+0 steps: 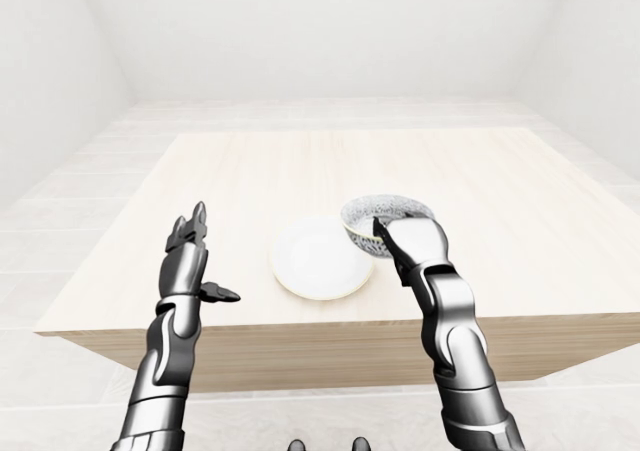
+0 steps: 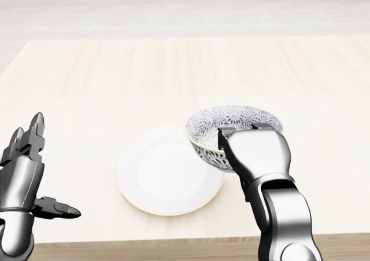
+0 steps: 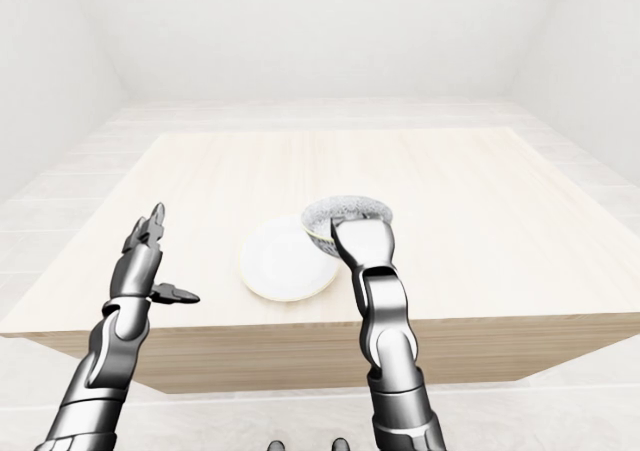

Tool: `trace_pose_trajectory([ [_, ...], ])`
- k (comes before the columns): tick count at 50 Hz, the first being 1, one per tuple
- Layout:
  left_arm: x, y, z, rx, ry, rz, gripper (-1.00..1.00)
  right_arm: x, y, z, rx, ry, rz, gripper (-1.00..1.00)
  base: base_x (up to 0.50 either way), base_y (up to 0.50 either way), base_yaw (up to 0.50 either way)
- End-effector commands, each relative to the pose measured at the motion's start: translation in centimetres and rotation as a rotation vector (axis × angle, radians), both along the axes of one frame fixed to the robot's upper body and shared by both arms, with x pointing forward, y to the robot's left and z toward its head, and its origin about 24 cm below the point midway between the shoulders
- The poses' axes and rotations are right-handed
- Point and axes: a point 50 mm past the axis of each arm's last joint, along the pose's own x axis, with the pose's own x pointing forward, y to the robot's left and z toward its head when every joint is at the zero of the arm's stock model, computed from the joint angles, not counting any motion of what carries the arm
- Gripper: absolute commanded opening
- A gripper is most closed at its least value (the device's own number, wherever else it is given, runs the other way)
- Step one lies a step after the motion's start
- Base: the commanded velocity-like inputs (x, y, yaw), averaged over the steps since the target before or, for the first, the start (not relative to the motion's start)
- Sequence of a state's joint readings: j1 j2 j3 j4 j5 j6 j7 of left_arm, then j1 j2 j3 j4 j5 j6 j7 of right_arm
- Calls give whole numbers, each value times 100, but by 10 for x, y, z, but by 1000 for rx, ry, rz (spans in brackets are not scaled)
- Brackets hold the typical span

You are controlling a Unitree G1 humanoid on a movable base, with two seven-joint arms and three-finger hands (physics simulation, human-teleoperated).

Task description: Put the bowl on the plate.

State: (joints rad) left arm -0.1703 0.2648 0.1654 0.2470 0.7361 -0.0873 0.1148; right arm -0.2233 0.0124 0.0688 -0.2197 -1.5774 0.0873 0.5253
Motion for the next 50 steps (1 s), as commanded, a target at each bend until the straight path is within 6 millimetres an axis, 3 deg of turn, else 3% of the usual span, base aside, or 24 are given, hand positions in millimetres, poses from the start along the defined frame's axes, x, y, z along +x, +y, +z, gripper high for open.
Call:
trace_pose_trajectory([
  [1,1,0,-12,20,33,16,100,-3,16,12,50,-96,55,-97,0,0,0],
  [18,2,-4,-11,21,25,10,100,-20,38,21,136,-151,132,-95,0,0,0],
  [50,6,4,-28,62,82,49,100,-14,67,-2,291,-157,233,-95,0,0,0],
])
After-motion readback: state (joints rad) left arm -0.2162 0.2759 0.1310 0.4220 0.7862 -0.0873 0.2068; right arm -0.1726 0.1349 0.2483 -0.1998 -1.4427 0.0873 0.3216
